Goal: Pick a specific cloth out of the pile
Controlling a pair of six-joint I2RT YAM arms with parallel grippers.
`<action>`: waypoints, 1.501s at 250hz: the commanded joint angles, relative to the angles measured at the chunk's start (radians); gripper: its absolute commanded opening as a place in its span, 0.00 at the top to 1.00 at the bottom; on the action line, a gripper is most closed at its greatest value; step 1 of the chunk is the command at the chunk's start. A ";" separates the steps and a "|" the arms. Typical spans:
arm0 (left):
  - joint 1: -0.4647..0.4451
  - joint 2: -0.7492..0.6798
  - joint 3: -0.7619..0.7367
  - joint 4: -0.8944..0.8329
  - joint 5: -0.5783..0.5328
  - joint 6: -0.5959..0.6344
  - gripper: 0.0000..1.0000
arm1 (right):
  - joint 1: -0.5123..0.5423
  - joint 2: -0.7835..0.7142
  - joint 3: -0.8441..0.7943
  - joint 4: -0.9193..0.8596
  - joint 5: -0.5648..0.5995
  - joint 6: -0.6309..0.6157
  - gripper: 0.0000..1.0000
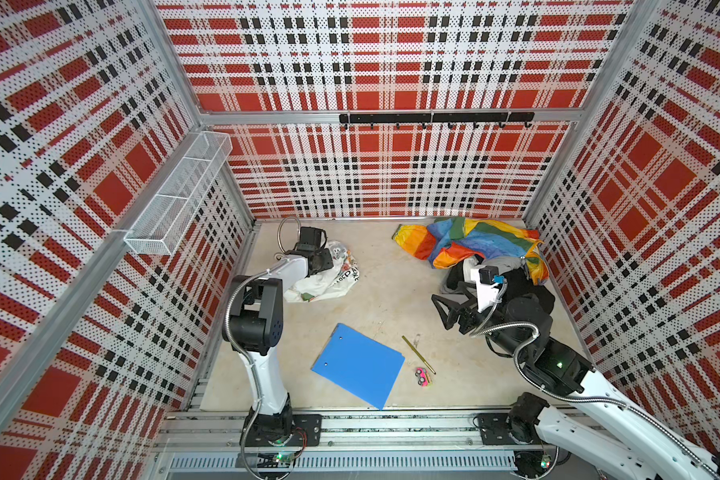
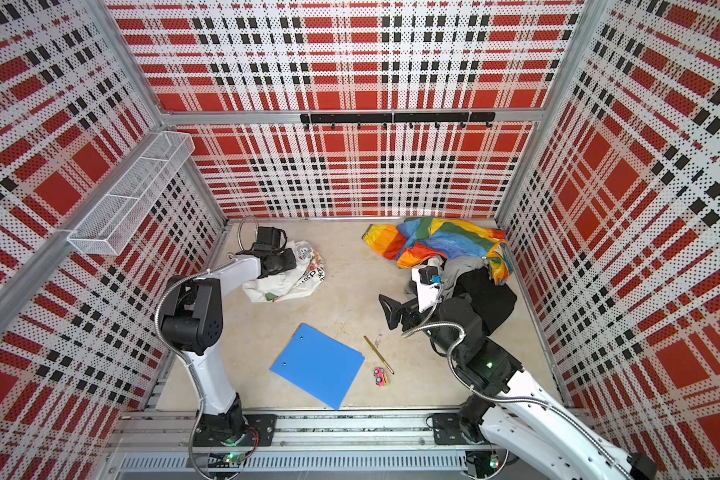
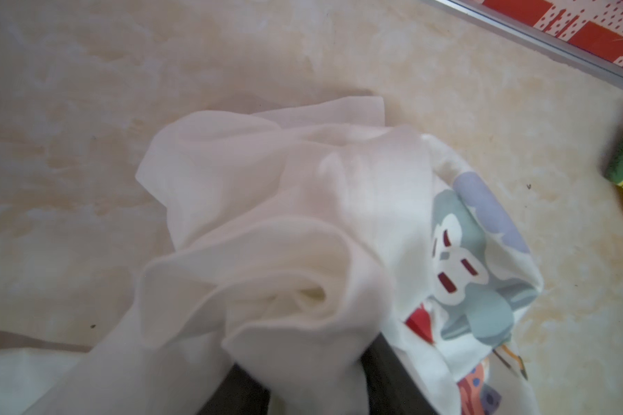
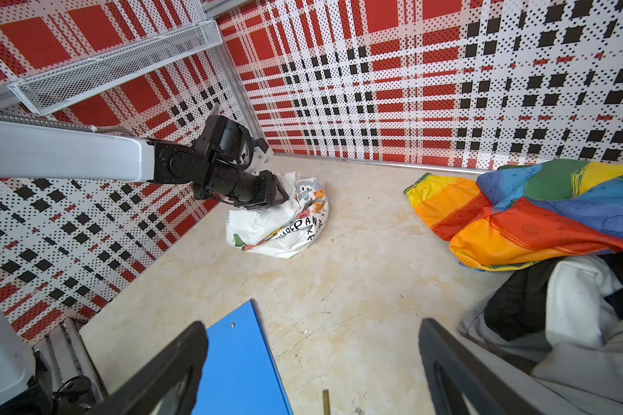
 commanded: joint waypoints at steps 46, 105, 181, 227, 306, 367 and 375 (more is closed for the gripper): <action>-0.006 0.030 -0.019 0.008 0.043 -0.020 0.50 | 0.005 0.009 0.006 0.022 0.009 -0.004 0.02; -0.038 -0.191 -0.091 -0.006 -0.057 0.023 0.29 | 0.005 0.008 0.007 0.001 0.022 -0.012 0.02; -0.055 -0.410 -0.295 -0.083 -0.077 0.005 0.01 | 0.004 0.022 0.009 0.011 0.011 -0.015 0.02; -0.053 -0.421 -0.421 -0.033 -0.051 -0.027 0.01 | 0.004 0.016 0.002 0.018 0.009 -0.012 0.02; -0.051 -0.225 -0.342 0.061 -0.033 -0.031 0.01 | 0.005 0.010 0.000 0.002 0.023 -0.003 0.02; 0.003 -0.097 -0.236 0.081 -0.032 -0.014 0.02 | 0.005 -0.016 -0.008 -0.017 0.041 0.000 0.03; 0.008 -0.092 -0.230 0.089 -0.029 -0.014 0.03 | 0.005 -0.018 -0.008 -0.020 0.040 0.001 0.03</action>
